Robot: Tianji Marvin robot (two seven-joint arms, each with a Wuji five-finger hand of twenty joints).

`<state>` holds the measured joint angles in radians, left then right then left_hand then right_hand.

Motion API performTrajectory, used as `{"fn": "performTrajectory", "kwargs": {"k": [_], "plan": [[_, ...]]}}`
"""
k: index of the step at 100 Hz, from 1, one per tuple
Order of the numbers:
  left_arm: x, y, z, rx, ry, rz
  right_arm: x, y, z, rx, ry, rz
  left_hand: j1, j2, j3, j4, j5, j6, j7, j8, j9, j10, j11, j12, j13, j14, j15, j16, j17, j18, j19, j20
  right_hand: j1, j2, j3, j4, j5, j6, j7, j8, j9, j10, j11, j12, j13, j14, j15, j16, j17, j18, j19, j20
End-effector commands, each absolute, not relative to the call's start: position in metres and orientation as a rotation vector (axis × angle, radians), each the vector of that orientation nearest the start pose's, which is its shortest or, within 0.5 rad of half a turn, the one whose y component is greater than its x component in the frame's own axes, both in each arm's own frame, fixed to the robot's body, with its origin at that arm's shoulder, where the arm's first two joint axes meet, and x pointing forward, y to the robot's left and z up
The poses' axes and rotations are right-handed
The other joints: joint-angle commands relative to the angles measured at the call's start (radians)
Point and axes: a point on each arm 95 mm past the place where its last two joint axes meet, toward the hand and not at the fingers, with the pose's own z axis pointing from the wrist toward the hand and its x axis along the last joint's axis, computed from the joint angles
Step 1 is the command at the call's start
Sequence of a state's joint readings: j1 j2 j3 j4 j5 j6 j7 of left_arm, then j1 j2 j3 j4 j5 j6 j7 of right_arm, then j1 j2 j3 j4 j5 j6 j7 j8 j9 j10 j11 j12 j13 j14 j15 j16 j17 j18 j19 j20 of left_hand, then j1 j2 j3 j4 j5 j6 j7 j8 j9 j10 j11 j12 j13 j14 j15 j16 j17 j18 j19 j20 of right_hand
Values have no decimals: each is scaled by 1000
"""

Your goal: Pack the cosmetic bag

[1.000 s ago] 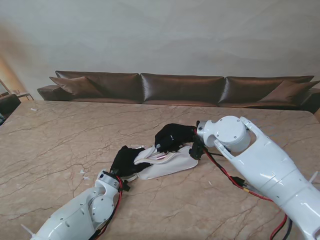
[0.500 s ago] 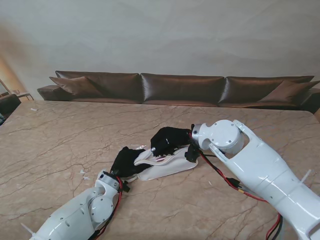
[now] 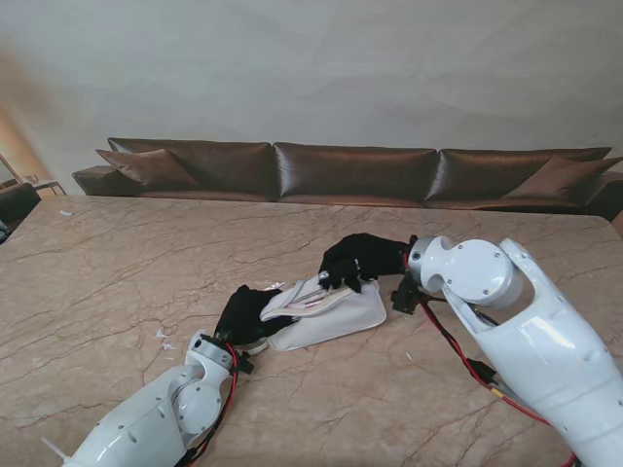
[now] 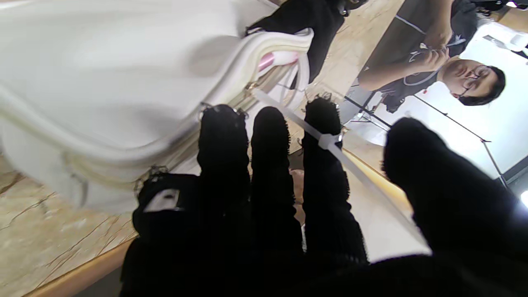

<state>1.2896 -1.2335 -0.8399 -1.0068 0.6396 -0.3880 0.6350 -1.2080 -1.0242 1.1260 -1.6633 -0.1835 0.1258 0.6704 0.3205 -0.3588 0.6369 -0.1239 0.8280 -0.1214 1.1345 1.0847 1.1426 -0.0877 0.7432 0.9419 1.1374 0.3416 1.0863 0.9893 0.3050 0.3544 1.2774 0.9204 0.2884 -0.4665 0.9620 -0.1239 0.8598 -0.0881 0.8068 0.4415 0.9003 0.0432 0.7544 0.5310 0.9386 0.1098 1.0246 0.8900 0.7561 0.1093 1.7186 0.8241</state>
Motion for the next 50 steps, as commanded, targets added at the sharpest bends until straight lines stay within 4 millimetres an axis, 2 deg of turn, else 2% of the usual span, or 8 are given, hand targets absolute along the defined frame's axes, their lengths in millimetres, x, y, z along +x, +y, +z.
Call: {"fn": "performTrajectory", "kwargs": {"k": [1, 15, 17, 20, 34, 50], "plan": [[409, -58, -420, -1327, 1186, -2051, 447, 37, -216, -1836, -1812, -1719, 75, 220, 76, 68, 133, -50, 134, 23, 206, -150, 488, 28, 37, -61, 2, -10, -6, 0, 45, 1, -58, 26, -23, 25, -8, -119, -10, 27, -26, -23, -25, -1, -12, 28, -21, -11, -7, -31, 7, 13], [410, -55, -418, -1322, 1180, -2044, 443, 22, -220, -1881, -1858, -1703, 76, 220, 76, 68, 134, -50, 135, 23, 206, -150, 487, 28, 37, -62, 1, -10, -6, 1, 45, 1, -79, 41, -40, 48, -21, -99, -67, 30, -39, -28, -43, -10, -37, 26, -84, -30, -40, -23, -32, 16], [410, -55, -418, -1321, 1181, -2043, 443, 19, -221, -1890, -1860, -1702, 76, 220, 76, 68, 134, -50, 135, 23, 206, -150, 487, 28, 37, -63, 1, -10, -6, 1, 45, 1, -89, 52, -49, 75, -27, -87, -118, 60, -51, -28, -50, -13, -48, 26, -101, -29, -51, -22, -46, 28], [410, -54, -418, -1321, 1181, -2042, 442, 17, -222, -1901, -1862, -1702, 76, 219, 76, 68, 132, -50, 135, 23, 206, -150, 487, 28, 37, -63, 1, -10, -6, 2, 45, 1, -99, 55, -54, 86, -51, -78, -158, 69, -71, -31, -61, -17, -66, 25, -124, -34, -68, -22, -60, 33], [410, -53, -418, -1321, 1183, -2038, 438, 5, -225, -1940, -1895, -1724, 76, 220, 75, 68, 132, -50, 135, 24, 206, -150, 487, 28, 36, -61, 0, -9, -7, 2, 44, 0, -127, 21, -88, 83, -173, -42, -272, 35, -168, -45, -107, -40, -151, 7, -198, -45, -138, -36, -106, 59], [410, -53, -417, -1317, 1184, -2034, 434, -9, -224, -1965, -1917, -1754, 76, 220, 75, 69, 132, -52, 135, 24, 206, -150, 487, 29, 34, -62, 0, -9, -8, 0, 44, 0, -98, -13, -168, 71, -302, -8, -345, -15, -275, -61, -145, -70, -257, -13, -293, -59, -240, -41, -211, 96]]}}
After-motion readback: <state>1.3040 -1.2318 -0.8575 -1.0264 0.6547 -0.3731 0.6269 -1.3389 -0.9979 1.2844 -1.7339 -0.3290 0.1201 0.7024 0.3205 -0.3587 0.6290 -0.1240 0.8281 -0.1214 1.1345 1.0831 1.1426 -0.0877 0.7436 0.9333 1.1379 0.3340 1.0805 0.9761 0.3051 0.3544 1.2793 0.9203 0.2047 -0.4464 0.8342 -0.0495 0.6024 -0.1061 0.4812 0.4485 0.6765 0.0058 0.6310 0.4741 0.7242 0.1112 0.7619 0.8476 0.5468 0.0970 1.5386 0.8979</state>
